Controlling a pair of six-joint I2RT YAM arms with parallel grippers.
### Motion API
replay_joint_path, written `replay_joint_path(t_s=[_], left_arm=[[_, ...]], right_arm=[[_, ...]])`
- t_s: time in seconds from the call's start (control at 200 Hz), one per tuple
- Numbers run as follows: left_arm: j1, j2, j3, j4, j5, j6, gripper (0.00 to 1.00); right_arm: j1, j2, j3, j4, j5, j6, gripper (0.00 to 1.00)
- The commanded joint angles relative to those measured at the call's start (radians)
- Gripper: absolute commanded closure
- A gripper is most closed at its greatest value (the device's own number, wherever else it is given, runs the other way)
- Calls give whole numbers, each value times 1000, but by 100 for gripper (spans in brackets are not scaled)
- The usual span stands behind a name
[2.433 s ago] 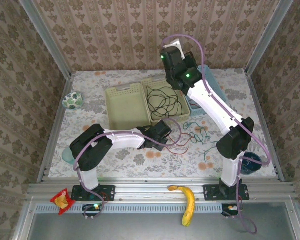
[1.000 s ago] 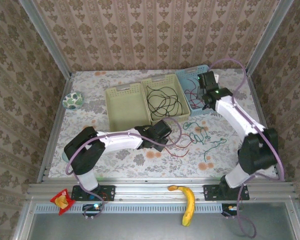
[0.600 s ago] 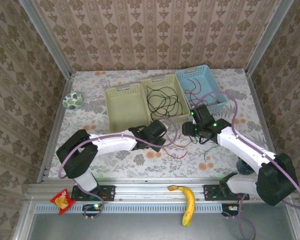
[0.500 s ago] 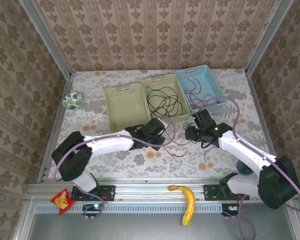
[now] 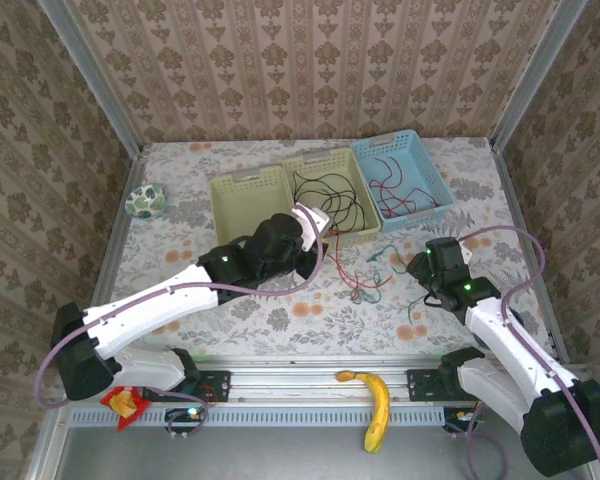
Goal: Untangle the cables
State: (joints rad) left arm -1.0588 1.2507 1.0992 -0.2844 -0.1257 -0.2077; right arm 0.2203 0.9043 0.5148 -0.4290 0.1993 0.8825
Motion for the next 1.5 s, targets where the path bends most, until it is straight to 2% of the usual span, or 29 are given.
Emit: replay_joint_path(t_s=[0.0, 0.155, 0.26, 0.38, 0.44, 0.635, 0.74, 1.05, 1.1, 1.185, 1.275, 1.36, 1.495], left_arm=[[4, -14, 54, -34, 50, 56, 100], [3, 1, 69, -34, 79, 60, 100], [3, 22, 61, -37, 56, 61, 100], [6, 39, 48, -32, 33, 59, 100], [8, 44, 44, -37, 18, 59, 100], [20, 40, 18, -46, -3, 57, 100], [21, 25, 2, -43, -6, 54, 100], [26, 15, -20, -45, -5, 51, 100], [27, 12, -21, -46, -6, 51, 100], [26, 4, -22, -46, -23, 48, 100], [27, -23, -33, -33, -92, 39, 100], [38, -72, -52, -14, -201, 17, 100], [92, -211, -97, 39, -283, -28, 100]], right_arm=[[-7, 28, -6, 107, -100, -21, 43], [9, 134, 35, 201, -361, -199, 43], [74, 225, 93, 171, -507, -330, 43], [177, 320, 180, 46, -540, -474, 44], [209, 356, 201, 15, -552, -494, 44], [281, 494, 279, -101, -518, -545, 45], [317, 591, 309, -176, -454, -548, 47], [363, 709, 315, -180, -341, -529, 54], [372, 718, 320, -182, -304, -524, 61], [378, 736, 328, -182, -252, -504, 80], [378, 757, 341, -198, -211, -486, 93], [371, 761, 342, -205, -188, -472, 100], [341, 739, 324, -203, -175, -449, 100]])
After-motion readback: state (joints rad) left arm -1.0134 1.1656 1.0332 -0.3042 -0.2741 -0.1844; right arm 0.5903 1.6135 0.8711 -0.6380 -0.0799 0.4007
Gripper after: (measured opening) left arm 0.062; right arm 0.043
